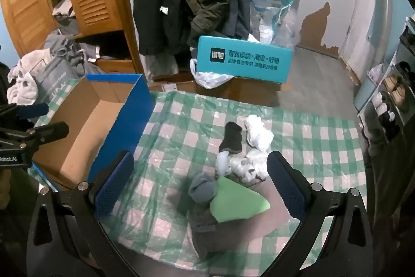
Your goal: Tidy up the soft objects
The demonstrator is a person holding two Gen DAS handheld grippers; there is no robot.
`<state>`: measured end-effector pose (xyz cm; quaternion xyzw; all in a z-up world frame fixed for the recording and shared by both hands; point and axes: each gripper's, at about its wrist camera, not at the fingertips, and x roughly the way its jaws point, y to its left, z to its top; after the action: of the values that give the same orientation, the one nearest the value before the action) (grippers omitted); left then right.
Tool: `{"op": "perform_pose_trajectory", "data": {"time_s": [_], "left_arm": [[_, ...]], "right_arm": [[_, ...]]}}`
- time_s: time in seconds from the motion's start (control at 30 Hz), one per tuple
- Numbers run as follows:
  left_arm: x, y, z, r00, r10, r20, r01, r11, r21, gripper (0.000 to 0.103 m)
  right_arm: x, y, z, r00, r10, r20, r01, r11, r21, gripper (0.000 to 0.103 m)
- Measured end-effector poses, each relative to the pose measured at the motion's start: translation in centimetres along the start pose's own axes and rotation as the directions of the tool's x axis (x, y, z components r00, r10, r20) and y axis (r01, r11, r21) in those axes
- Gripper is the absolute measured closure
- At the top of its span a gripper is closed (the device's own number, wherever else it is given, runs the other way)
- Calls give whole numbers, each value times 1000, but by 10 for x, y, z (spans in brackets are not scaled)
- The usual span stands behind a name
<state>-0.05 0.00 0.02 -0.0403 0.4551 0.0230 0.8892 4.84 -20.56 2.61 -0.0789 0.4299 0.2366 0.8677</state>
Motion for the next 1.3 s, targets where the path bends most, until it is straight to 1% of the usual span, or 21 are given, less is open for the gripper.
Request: {"op": "perform_pose_trajectory", "data": {"time_s": [0.17,0.37,1.3], "left_arm": [[0,-4,-2,1000,-6,-7,6,1000,-7,16],[-1,-3,-1,999,-32,-18,31,999,-8,16],[7,-5,-3,999,-28,-26,28,1000,-8,16]], "right_arm": [[-1,-1,-1,1000,-2,7,2,1000,-5,2],[0,-1,-1,1000,-7,1,7,1000,-4,2],[2,-4,-3,1000,-6,-3,6,1000,-4,2]]}}
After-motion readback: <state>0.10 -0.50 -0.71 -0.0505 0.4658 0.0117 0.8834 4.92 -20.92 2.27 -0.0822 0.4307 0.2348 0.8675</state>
